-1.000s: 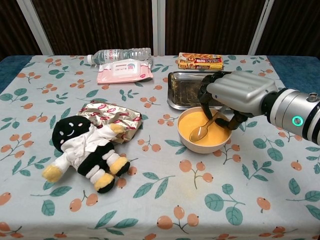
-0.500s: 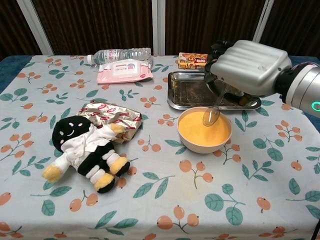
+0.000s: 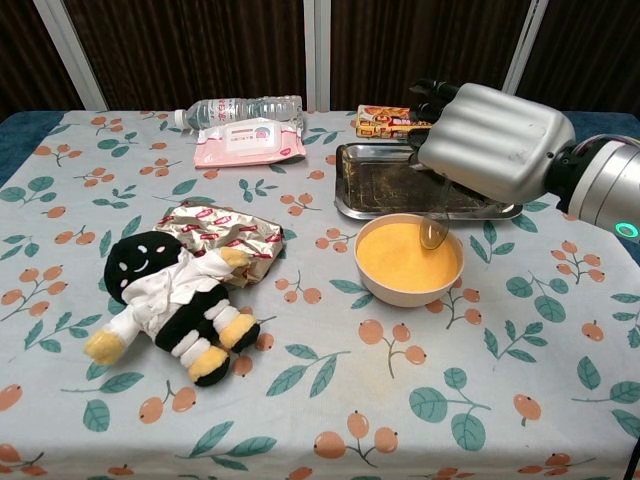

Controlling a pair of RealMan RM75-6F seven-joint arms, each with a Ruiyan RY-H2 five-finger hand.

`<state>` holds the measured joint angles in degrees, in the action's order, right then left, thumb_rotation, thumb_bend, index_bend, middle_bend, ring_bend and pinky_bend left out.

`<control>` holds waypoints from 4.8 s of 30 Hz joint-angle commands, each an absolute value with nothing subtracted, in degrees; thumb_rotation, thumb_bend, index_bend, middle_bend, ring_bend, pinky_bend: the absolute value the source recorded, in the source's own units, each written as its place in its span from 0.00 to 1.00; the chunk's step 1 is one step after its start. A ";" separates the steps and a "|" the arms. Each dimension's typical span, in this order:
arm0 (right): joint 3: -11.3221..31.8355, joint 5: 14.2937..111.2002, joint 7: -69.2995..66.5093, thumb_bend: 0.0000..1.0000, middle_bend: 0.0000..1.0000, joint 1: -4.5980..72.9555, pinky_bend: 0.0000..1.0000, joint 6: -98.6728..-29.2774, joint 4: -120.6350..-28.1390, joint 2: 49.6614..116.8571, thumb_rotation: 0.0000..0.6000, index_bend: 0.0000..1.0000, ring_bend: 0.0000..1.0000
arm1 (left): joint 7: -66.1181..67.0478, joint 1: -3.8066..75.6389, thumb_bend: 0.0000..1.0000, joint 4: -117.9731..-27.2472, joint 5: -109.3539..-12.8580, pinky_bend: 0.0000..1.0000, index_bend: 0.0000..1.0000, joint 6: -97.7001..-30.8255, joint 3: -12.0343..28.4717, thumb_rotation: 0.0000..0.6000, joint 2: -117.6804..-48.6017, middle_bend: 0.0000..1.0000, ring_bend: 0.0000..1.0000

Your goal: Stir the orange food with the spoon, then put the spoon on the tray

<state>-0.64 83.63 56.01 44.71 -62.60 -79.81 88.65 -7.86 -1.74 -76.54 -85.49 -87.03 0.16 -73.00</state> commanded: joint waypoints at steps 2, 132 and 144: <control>-0.70 84.22 58.70 0.40 0.32 44.99 0.00 -61.46 -78.07 90.30 1.00 0.65 0.16 | -8.10 -1.78 0.00 -76.24 -85.40 0.14 0.25 -86.84 0.06 1.00 -73.12 0.17 0.15; 3.78 96.97 88.57 0.40 0.28 42.45 0.00 -54.49 -81.80 89.24 1.00 0.67 0.14 | -9.38 -2.24 0.00 -75.38 -85.89 0.14 0.25 -87.52 -0.12 1.00 -73.24 0.17 0.15; 5.10 97.02 89.09 0.41 0.30 42.66 0.00 -55.54 -84.89 88.44 1.00 0.77 0.14 | -9.95 -2.66 0.00 -75.13 -86.10 0.14 0.25 -88.34 -0.15 1.00 -73.28 0.17 0.15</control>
